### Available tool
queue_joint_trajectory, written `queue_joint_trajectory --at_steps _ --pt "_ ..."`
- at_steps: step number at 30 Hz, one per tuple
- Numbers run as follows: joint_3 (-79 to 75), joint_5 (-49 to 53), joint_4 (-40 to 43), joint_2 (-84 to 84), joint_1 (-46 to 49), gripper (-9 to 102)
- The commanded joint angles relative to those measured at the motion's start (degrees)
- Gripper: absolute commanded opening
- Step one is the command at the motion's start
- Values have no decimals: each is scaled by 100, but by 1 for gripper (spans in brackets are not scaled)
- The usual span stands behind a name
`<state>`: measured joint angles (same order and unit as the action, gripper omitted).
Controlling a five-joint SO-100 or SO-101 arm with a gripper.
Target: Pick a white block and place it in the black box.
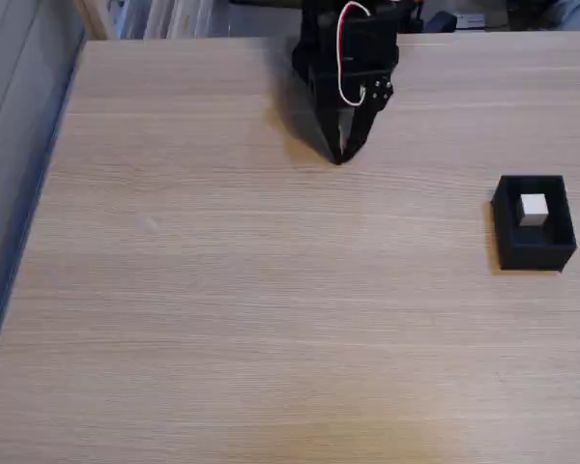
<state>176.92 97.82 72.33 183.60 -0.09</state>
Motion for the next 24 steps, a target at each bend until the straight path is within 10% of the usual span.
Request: queue_joint_trajectory --at_steps 1,24 --pt "97 -272 193 246 -167 0" --pt "105 -606 492 729 -413 0"
